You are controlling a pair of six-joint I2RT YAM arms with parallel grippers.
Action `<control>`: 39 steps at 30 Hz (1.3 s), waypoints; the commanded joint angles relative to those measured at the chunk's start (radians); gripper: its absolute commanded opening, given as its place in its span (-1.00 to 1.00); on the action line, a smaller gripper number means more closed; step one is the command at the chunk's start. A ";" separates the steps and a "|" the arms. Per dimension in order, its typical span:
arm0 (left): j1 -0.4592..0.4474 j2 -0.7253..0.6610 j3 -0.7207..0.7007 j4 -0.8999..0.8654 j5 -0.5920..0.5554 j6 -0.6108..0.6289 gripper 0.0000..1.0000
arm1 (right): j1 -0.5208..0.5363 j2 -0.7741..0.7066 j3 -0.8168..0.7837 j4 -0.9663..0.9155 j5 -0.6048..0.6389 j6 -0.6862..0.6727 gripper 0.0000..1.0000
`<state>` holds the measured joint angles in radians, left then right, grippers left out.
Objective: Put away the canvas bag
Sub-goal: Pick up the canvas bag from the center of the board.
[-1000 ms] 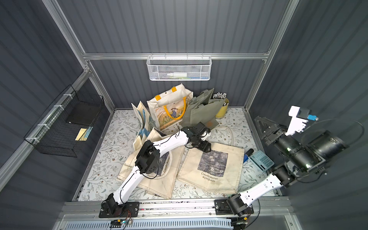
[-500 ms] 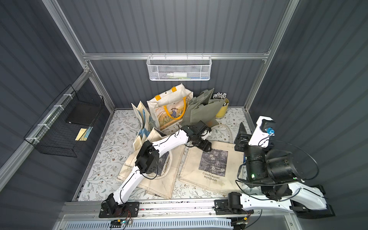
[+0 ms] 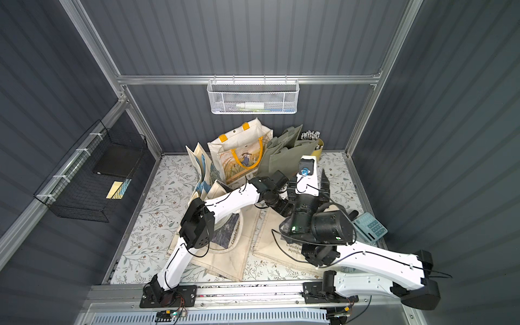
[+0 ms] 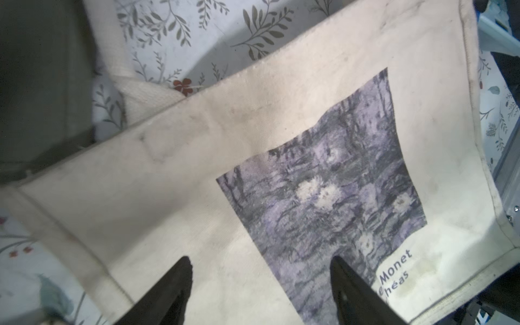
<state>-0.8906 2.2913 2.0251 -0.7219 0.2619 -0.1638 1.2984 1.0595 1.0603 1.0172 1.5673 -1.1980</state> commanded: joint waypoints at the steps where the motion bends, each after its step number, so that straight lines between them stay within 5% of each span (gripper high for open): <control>1: 0.000 -0.093 -0.088 0.052 -0.052 0.012 0.56 | -0.005 0.057 0.008 0.319 0.178 -0.167 0.10; 12: 0.000 -0.211 -0.218 0.156 -0.049 -0.049 0.57 | -0.023 0.261 0.048 0.655 0.177 -0.403 0.05; 22: -0.001 -0.198 0.090 0.065 -0.053 -0.041 0.60 | -0.025 0.346 0.151 0.807 0.175 -0.577 0.09; 31: 0.057 -0.250 0.270 -0.037 -0.330 -0.020 0.65 | -0.019 0.448 0.312 0.812 0.173 -0.717 0.11; 34: 0.117 -0.318 0.217 -0.039 -0.412 -0.032 0.65 | -0.023 0.467 0.340 0.813 0.172 -0.737 -0.06; 36: 0.157 -0.372 0.160 -0.039 -0.471 -0.028 0.66 | -0.024 0.477 0.356 0.812 0.173 -0.743 -0.39; 39: 0.230 -0.455 0.078 -0.080 -0.589 0.001 0.67 | -0.024 0.539 0.400 0.810 0.174 -0.822 -0.46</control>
<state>-0.7116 1.9274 2.1517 -0.7341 -0.1703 -0.1898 1.2758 1.5646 1.4158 1.6119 1.5459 -1.7817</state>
